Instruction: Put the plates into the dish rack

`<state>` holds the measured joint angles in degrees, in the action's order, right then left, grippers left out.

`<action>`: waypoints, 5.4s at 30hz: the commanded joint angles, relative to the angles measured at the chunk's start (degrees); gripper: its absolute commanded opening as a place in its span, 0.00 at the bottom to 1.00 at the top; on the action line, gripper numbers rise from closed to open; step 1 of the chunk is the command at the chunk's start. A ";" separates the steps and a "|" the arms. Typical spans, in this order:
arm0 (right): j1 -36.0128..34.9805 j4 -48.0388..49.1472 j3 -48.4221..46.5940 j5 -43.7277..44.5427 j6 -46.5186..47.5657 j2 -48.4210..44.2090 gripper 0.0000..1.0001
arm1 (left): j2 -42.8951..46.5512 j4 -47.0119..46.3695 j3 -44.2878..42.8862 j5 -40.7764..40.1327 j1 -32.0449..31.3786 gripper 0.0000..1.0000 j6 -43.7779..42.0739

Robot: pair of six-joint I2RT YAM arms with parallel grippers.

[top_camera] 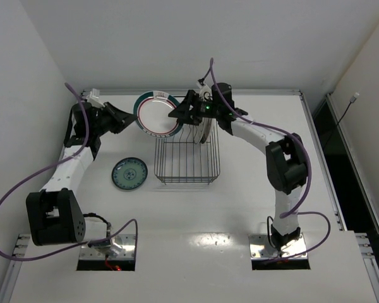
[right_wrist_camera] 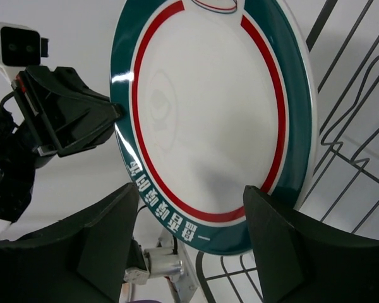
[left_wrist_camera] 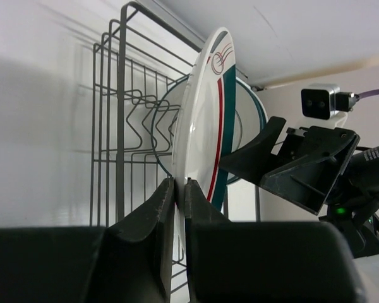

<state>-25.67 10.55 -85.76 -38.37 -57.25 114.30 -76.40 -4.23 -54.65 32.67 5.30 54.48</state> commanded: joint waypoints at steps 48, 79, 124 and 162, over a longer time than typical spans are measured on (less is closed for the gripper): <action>-2.01 -48.39 -19.35 49.15 21.30 -13.24 0.00 | 3.35 34.54 -16.63 -28.60 -1.44 0.98 -15.72; -11.42 -73.12 -48.10 87.42 22.19 10.33 0.00 | 13.30 41.06 -1.60 -46.99 -0.91 1.00 -11.32; -12.30 -51.68 -25.16 53.14 26.23 -14.71 0.63 | -0.49 20.59 23.80 -24.50 0.41 0.68 0.88; -4.83 -46.41 -12.86 44.18 25.70 -20.43 0.63 | -16.51 7.66 13.62 -15.97 0.41 0.00 2.04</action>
<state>-31.38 -39.07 -99.85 8.25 -31.48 96.44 -94.24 2.61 -39.68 20.58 5.58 58.85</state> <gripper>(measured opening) 0.623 0.057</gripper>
